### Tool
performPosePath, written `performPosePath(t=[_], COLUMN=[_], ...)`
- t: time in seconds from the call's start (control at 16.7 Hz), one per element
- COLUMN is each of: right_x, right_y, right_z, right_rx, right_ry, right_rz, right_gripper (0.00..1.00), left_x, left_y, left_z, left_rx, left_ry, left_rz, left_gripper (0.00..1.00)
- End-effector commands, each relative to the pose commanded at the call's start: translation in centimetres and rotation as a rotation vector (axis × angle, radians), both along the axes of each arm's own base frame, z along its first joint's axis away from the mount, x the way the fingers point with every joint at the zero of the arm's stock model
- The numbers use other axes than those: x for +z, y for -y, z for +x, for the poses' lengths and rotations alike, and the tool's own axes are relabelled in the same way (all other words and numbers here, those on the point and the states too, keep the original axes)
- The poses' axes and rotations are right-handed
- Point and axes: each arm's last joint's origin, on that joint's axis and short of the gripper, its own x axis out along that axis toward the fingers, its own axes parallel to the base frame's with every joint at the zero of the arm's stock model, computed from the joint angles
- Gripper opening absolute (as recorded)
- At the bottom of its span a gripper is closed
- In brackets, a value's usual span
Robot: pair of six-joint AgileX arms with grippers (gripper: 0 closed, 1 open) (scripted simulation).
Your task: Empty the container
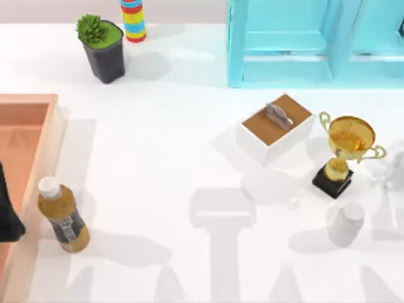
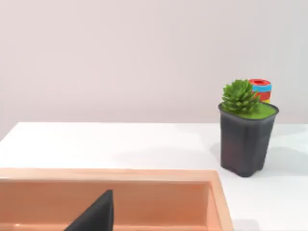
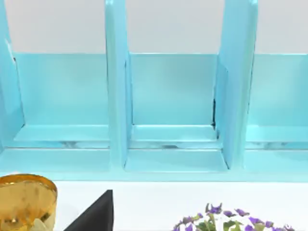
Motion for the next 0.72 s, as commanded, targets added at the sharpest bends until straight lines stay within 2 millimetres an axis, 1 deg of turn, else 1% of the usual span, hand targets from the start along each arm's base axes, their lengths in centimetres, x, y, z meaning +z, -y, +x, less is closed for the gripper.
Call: performPosePath(t=[0.18, 0.36, 0.54, 0.66, 0.72], right_x=[0.0, 0.0, 0.0, 0.0, 0.0], right_y=[0.0, 0.0, 0.0, 0.0, 0.0], right_z=[0.0, 0.0, 0.0, 0.0, 0.0], right_rx=[0.0, 0.0, 0.0, 0.0, 0.0], right_ry=[0.0, 0.0, 0.0, 0.0, 0.0], right_rz=[0.0, 0.0, 0.0, 0.0, 0.0], right_gripper=[1.0, 1.0, 1.0, 1.0, 1.0], left_x=[0.2, 1.6, 4.2, 6.1, 6.9], left_y=[-0.1, -0.4, -1.0, -1.6, -2.0], left_z=[0.0, 0.1, 0.8, 2.0, 3.0], left_rx=[0.005, 0.037, 0.07, 0.083, 0.086], left_ry=[-0.012, -0.109, -0.303, -0.482, -0.586], left_rz=[0.006, 0.04, 0.08, 0.097, 0.102], left_gripper=[1.0, 1.0, 1.0, 1.0, 1.0])
